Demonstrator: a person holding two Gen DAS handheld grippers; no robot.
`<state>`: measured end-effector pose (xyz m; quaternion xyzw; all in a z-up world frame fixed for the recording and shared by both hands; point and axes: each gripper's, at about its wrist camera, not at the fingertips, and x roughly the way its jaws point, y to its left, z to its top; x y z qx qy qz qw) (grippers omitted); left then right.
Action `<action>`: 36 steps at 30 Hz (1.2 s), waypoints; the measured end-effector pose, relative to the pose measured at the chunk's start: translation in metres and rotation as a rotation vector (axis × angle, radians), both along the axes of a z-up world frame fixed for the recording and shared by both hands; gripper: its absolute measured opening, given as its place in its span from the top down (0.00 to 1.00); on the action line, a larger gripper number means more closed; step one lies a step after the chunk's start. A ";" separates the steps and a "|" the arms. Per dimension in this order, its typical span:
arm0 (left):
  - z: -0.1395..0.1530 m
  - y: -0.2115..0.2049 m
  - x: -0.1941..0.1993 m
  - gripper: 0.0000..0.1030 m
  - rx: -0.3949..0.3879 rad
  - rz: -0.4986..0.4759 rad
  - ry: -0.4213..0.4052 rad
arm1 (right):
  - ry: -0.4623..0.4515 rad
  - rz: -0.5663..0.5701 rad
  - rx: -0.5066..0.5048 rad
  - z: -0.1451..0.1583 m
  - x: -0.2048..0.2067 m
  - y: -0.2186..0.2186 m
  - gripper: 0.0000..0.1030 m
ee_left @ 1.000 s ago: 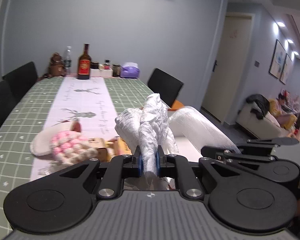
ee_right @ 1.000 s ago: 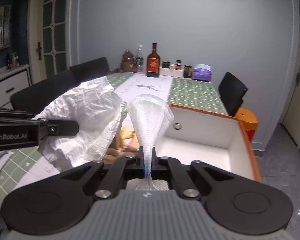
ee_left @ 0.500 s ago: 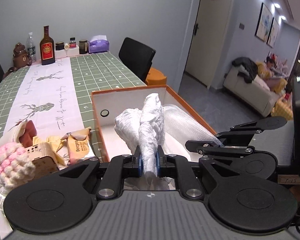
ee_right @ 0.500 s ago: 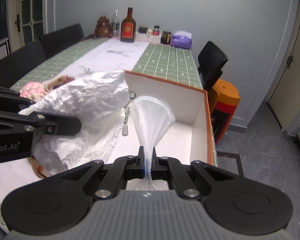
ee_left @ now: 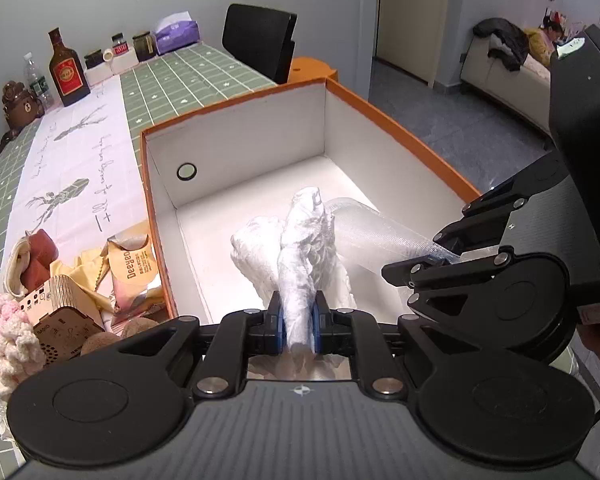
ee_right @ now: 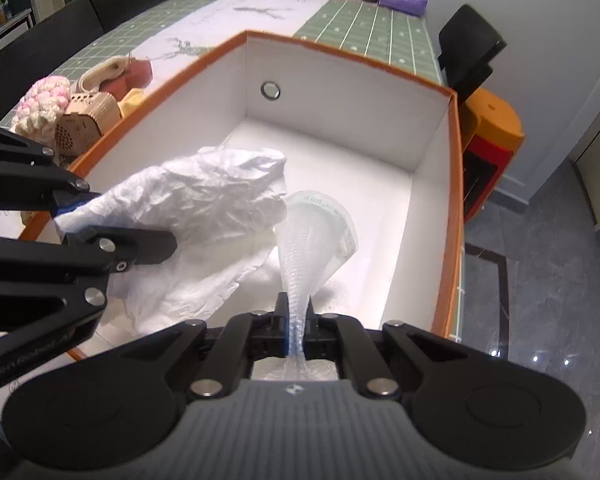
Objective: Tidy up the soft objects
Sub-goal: 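Carry the cloth and mesh bag into the orange box and open both grippers, then move both grippers back from the box toward the remaining soft items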
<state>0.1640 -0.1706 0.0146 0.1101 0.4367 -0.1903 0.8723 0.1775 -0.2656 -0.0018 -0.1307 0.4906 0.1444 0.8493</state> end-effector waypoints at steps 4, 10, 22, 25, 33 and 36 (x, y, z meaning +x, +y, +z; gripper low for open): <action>-0.004 -0.002 0.006 0.86 0.006 0.007 0.040 | 0.046 0.009 -0.007 -0.007 0.006 -0.001 0.99; -0.009 -0.004 0.011 0.85 0.027 0.012 0.071 | 0.086 0.014 -0.029 -0.014 0.009 0.001 0.97; -0.004 0.000 0.012 0.71 -0.007 0.090 0.099 | 0.122 0.016 -0.034 -0.009 0.009 0.002 0.75; 0.001 0.002 0.011 0.60 -0.017 0.094 0.085 | 0.111 0.025 -0.050 -0.003 0.007 0.004 0.70; 0.023 0.011 0.002 0.41 -0.052 0.087 0.035 | 0.077 0.037 -0.082 0.016 -0.004 0.006 0.58; 0.031 0.014 -0.001 0.38 -0.063 0.089 0.015 | 0.054 0.030 -0.095 0.024 -0.008 0.008 0.48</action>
